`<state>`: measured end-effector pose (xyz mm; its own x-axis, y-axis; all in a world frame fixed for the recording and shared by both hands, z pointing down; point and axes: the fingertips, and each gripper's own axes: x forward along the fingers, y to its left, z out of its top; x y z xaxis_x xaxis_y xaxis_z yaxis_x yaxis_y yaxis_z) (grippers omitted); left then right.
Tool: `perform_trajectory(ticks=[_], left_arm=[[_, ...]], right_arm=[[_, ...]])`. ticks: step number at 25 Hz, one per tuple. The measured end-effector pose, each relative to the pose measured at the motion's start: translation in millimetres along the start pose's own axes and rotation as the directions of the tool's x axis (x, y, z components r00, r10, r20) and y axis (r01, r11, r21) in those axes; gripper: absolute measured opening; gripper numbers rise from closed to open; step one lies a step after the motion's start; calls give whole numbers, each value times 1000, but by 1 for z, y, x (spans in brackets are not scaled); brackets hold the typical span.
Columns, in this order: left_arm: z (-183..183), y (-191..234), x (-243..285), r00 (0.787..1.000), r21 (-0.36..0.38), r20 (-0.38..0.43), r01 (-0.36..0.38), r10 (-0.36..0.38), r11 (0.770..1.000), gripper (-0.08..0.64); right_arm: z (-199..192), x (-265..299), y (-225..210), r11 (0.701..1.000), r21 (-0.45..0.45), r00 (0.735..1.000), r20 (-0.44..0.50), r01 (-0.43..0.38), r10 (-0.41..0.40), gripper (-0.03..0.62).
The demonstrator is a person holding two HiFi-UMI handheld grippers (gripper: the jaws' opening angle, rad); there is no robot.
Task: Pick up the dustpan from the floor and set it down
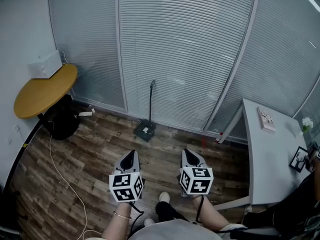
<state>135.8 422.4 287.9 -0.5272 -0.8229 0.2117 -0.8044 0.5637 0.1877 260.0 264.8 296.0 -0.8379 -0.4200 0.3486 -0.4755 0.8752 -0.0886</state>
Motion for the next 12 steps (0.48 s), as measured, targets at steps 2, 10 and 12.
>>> perform_trajectory(ticks=[2,10,12], left_arm=[[-1,2,11,1000,1,0,-4,4,1000,17],[19,11,86,1000,2,16,-23,22,1000,17],[27,11,107,1000,10,20,-19,18,1000,17]], right_arm=[[1,10,-5,1000,2,1000,-1,4,-4,32],[27,72,-29,1000,1,1000,12,-2,2,32],[37,89,-35,1000,2,1000,21,-7,7,32]])
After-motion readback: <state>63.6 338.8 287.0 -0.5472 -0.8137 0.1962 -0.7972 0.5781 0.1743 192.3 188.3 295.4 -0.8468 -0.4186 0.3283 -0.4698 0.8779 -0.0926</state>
